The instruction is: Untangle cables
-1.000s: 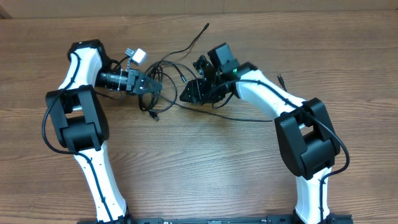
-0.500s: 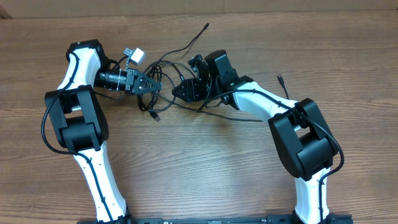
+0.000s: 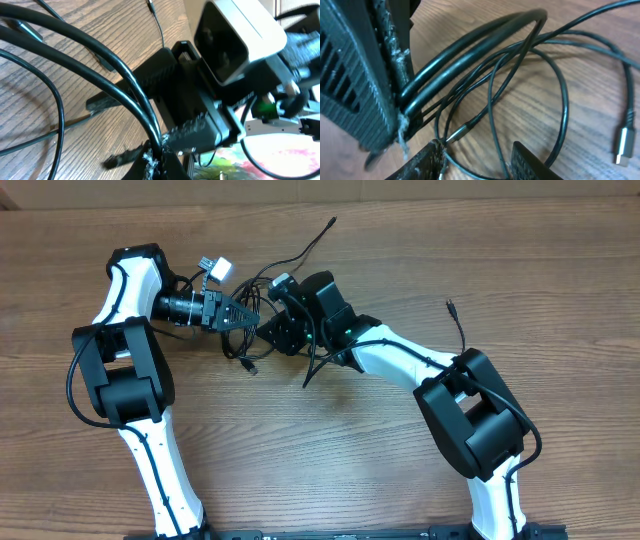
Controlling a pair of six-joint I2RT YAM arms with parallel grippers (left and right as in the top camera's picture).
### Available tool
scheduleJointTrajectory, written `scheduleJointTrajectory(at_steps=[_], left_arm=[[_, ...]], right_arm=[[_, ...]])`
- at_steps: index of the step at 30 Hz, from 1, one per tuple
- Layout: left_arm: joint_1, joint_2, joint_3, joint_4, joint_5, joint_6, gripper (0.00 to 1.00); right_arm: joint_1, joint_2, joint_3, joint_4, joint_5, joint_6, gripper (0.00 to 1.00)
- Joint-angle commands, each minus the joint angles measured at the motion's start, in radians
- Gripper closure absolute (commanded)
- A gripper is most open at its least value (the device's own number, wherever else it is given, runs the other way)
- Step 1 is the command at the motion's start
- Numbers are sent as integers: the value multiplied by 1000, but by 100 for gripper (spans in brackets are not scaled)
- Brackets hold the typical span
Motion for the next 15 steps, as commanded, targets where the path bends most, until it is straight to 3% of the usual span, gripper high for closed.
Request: scheduleJointTrajectory(at_steps=[1, 15], left_arm=[[24, -5, 15, -4, 55, 9, 96], [47, -5, 15, -4, 142, -70, 96]], right_arm=[[-21, 23, 1, 19, 143, -35, 54], [-72, 89, 1, 41, 240, -98, 51]])
